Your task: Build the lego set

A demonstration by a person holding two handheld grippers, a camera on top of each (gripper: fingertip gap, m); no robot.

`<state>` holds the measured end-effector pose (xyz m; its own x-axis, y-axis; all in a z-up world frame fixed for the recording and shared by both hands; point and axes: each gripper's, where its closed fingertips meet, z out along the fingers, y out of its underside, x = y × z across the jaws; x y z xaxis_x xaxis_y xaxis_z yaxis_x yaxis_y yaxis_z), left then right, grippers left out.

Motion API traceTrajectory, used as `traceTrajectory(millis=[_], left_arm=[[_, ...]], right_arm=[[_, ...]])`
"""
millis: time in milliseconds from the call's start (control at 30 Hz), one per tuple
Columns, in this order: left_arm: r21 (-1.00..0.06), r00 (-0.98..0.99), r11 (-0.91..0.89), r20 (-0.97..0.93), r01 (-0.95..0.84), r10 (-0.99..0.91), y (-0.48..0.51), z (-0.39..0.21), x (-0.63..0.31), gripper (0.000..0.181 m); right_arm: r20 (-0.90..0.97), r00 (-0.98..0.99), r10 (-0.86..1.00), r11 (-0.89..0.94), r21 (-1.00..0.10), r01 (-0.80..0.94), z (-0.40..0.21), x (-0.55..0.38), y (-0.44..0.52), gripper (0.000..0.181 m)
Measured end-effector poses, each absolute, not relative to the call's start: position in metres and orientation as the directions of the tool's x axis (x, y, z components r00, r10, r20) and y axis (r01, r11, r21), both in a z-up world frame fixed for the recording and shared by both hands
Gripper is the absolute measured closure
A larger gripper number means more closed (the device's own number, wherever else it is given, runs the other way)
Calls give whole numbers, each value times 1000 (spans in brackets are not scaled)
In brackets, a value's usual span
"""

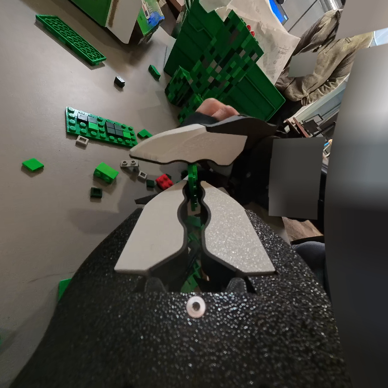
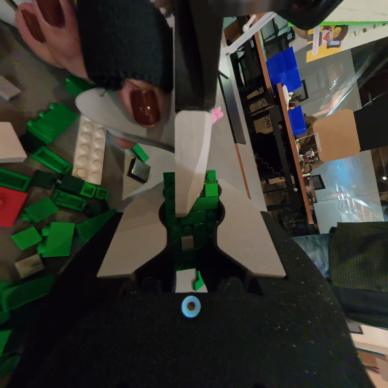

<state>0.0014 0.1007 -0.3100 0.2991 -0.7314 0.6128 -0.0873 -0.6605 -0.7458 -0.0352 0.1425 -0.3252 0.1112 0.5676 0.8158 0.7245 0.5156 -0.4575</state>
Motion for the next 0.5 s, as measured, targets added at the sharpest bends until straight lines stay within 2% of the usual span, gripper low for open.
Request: traceTrajectory(millis=[200,500], left_arm=[[-738,327,-671,617,-75,-715,104,-311,0,176],[-678,366,-735,689,21,-625,114,-312,-9,176]], right_arm=[[825,110,555,478,-425,769,-327,-33,147,142],[946,87,311,429,-222,876,-320,-34,167,145]])
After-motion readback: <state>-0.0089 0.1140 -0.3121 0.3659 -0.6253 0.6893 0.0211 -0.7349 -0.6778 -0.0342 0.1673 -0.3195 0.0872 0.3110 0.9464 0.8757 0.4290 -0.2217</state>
